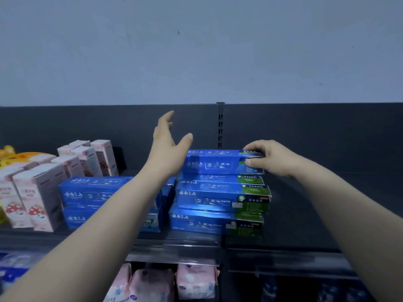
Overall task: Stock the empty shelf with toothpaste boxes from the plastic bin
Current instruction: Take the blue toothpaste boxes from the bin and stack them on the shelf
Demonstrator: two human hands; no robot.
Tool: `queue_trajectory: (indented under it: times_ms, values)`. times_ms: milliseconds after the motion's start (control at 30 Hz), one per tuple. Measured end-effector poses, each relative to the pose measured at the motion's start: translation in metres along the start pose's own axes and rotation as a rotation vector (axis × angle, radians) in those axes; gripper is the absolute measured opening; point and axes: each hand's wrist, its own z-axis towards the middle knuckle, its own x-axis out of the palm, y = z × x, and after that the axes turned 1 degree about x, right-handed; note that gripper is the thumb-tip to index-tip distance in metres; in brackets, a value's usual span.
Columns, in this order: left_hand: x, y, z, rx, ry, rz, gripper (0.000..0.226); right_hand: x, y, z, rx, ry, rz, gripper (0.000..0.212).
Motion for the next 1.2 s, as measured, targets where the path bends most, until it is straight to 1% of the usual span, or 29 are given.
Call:
queue_trajectory:
  times_ms: [67, 100, 200, 267, 300, 367, 467, 600, 700, 867, 1000, 1200]
  values:
    - [-0.004, 0.001, -0.005, -0.006, 0.014, -0.004, 0.061, 0.002, 0.002, -0.002, -0.006, -0.098, -0.064, 0.023]
    - [-0.006, 0.002, -0.008, -0.012, 0.022, -0.009, 0.061, 0.005, 0.002, -0.002, 0.004, -0.109, -0.1, 0.026]
    - [-0.017, 0.006, -0.024, -0.006, 0.039, -0.026, 0.06, 0.013, 0.001, -0.009, 0.091, -0.005, -0.211, 0.035]
    - [-0.024, 0.008, -0.039, -0.001, 0.061, -0.027, 0.06, 0.017, 0.005, -0.02, 0.174, 0.03, -0.085, 0.039]
    - [-0.029, 0.009, -0.047, -0.004, 0.073, -0.023, 0.06, 0.019, 0.01, -0.029, 0.189, 0.017, -0.019, 0.04]
    - [-0.038, 0.009, -0.064, -0.014, 0.103, -0.009, 0.059, 0.021, 0.02, -0.047, 0.182, -0.076, 0.015, 0.043]
    - [-0.048, 0.005, -0.088, 0.014, 0.167, 0.008, 0.058, 0.026, 0.038, -0.083, 0.125, -0.257, -0.033, 0.042]
    - [-0.048, -0.007, -0.124, 0.103, 0.278, -0.013, 0.057, 0.038, 0.064, -0.151, 0.066, -0.372, -0.096, 0.045]
    - [-0.038, -0.019, -0.157, 0.121, 0.391, -0.045, 0.057, 0.046, 0.085, -0.208, 0.089, -0.401, -0.171, 0.049]
    - [-0.009, -0.051, -0.21, 0.208, 0.544, -0.147, 0.057, 0.047, 0.103, -0.298, 0.184, -0.441, -0.265, 0.054]
    - [0.017, -0.086, -0.257, 0.27, 0.7, -0.163, 0.06, 0.034, 0.103, -0.374, 0.304, -0.509, -0.356, 0.056]
    - [0.052, -0.146, -0.349, 0.436, 0.884, -0.201, 0.061, 0.016, 0.099, -0.504, 0.502, -0.609, -0.517, 0.058]
